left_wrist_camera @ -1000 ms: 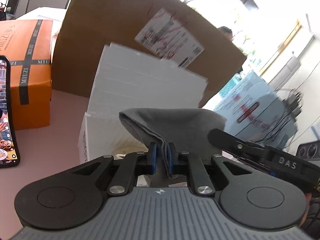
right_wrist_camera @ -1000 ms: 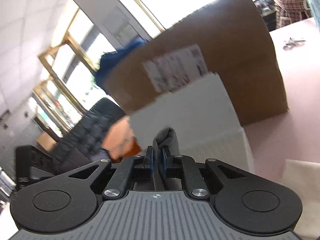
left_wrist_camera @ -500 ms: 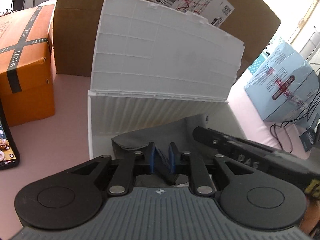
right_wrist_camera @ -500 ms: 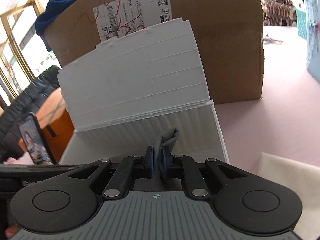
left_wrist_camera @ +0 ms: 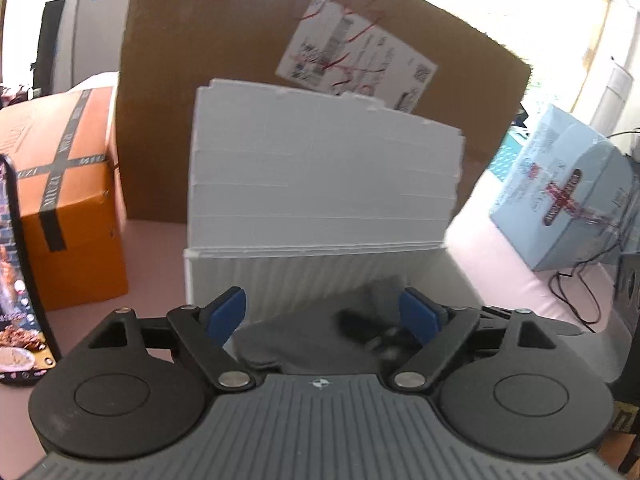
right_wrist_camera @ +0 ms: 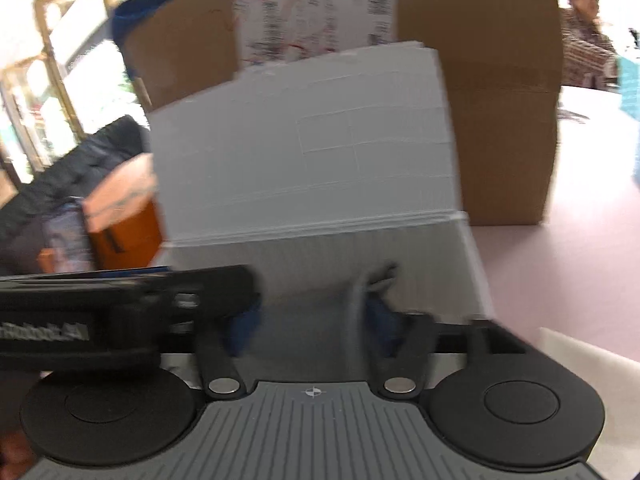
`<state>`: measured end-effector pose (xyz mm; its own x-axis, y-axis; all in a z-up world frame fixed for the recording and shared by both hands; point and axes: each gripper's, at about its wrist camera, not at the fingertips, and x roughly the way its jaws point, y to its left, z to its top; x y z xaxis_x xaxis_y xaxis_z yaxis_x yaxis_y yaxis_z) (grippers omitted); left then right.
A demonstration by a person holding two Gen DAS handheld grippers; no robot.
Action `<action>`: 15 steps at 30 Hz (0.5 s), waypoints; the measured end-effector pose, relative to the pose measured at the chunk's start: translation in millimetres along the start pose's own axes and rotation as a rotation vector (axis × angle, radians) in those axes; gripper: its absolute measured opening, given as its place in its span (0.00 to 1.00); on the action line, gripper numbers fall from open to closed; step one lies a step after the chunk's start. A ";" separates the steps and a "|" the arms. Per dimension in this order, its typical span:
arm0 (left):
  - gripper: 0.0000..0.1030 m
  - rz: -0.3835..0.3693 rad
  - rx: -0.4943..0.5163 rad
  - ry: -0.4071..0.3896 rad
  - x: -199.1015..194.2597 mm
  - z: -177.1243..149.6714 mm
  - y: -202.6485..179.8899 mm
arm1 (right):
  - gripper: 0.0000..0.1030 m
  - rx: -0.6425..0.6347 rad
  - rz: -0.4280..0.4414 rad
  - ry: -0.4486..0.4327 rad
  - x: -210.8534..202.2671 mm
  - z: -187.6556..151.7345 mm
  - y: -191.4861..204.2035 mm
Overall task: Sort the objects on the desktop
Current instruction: 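Open the left gripper while the right gripper opens, releasing the grey cloth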
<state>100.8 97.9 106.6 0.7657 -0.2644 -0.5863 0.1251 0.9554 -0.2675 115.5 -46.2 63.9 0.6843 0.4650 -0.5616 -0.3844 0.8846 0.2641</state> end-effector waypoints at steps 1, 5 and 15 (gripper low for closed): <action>0.83 -0.009 0.006 -0.006 -1.7 -0.1 -0.9 | 0.79 -0.017 0.017 -0.017 -2.7 -0.8 3.1; 0.93 -0.038 0.022 -0.035 -10.6 0.9 -4.7 | 1.00 -0.155 -0.028 -0.172 -19.3 -7.3 20.8; 0.93 -0.074 -0.001 -0.098 -17.1 2.1 -12.5 | 1.00 -0.200 -0.034 -0.265 -28.0 -7.6 23.4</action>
<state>87.4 90.7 121.6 0.8123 -0.3205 -0.4873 0.1833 0.9335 -0.3083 82.6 -38.8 79.9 0.8259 0.4519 -0.3372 -0.4548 0.8874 0.0753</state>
